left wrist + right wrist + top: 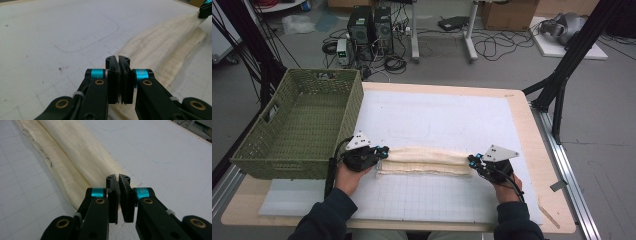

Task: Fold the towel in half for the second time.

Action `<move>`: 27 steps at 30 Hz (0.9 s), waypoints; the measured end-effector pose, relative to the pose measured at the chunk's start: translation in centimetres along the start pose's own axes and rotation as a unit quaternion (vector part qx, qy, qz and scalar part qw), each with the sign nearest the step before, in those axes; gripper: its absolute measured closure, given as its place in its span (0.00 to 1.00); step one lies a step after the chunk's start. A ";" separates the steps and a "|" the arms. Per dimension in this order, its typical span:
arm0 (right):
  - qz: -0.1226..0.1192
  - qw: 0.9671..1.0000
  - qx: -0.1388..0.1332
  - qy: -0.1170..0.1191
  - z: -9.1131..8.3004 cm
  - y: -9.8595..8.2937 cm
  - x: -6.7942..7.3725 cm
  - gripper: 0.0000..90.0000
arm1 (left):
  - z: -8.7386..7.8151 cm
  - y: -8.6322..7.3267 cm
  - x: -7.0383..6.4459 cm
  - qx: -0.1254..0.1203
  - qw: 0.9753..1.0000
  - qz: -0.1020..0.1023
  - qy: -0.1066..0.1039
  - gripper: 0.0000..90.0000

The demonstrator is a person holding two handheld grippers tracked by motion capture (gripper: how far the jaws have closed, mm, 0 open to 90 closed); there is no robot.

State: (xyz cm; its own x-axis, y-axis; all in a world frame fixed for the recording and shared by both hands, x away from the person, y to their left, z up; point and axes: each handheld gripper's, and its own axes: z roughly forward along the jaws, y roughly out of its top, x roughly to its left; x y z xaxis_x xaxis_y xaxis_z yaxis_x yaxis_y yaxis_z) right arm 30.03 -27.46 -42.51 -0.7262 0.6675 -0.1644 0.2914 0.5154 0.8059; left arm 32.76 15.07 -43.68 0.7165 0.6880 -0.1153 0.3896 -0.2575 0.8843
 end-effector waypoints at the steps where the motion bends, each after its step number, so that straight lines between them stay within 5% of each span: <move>1: 0.002 1.000 -0.001 0.002 -0.1 -0.1 0.0 0.96 | 0.0 -0.1 0.0 0.001 1.000 0.001 0.000 0.95; 14: 0.007 0.999 0.024 0.026 -0.1 -0.9 0.9 0.96 | -0.3 -1.2 -0.7 0.042 0.999 0.007 -0.004 0.90; 21: 0.007 0.999 0.030 0.027 -0.1 -1.0 0.8 0.96 | -1.6 0.9 -0.6 -0.012 1.000 -0.027 0.001 0.55; 27: 0.007 0.999 0.032 0.028 0.1 -1.0 0.8 0.95 | -1.5 2.8 -0.3 -0.030 0.999 -0.024 -0.009 0.65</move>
State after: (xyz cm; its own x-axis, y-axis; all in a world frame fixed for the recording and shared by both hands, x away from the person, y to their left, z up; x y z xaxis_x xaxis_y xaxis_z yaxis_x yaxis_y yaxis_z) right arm 29.18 -27.41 -43.48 -0.7546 0.6451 -0.1204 0.3399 0.5412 0.7692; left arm 32.80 15.20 -40.47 0.7086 0.6859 -0.1656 0.3882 -0.1829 0.9032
